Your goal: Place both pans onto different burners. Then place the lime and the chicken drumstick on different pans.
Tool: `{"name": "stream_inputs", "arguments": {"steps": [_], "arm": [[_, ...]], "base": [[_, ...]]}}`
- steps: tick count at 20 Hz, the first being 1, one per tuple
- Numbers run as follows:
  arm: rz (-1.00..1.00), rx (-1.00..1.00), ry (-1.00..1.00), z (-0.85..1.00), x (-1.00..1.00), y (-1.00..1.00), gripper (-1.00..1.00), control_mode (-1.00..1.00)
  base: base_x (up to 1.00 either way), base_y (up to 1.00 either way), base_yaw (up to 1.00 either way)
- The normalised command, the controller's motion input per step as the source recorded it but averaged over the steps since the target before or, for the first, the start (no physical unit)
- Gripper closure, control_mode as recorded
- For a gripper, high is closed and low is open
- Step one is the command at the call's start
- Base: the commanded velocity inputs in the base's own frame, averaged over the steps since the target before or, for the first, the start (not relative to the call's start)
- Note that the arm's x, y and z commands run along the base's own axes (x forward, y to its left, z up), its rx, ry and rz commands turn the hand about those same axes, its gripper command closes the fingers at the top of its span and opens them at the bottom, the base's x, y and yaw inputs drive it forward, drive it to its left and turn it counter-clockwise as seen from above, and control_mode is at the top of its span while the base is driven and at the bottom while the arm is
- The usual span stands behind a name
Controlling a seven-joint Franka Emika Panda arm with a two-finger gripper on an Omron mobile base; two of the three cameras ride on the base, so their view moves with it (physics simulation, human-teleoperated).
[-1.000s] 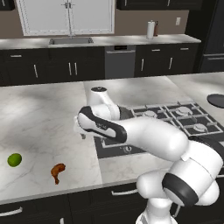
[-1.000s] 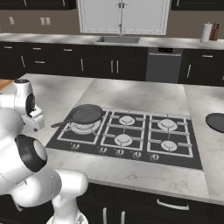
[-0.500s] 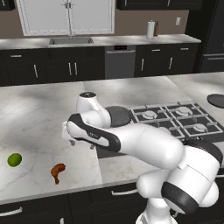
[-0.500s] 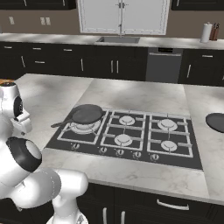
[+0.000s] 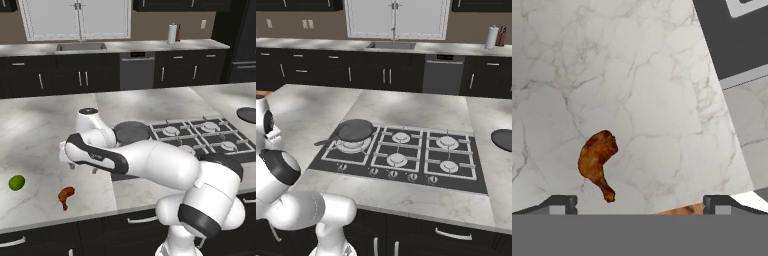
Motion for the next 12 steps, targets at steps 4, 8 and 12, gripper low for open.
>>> {"name": "stream_inputs", "arguments": {"steps": [4, 8, 12], "arm": [[0.0, 0.0, 0.05, 0.0, 0.0, 0.35, -1.0, -1.0], [0.0, 0.0, 0.04, 0.0, 0.0, 0.29, -1.0, -1.0], [0.0, 0.0, 0.02, -0.06, 0.0, 0.19, -1.0, -1.0]], "base": [[0.0, 0.0, 0.0], [0.0, 0.0, 0.0], [0.0, 0.0, 0.0]]}}
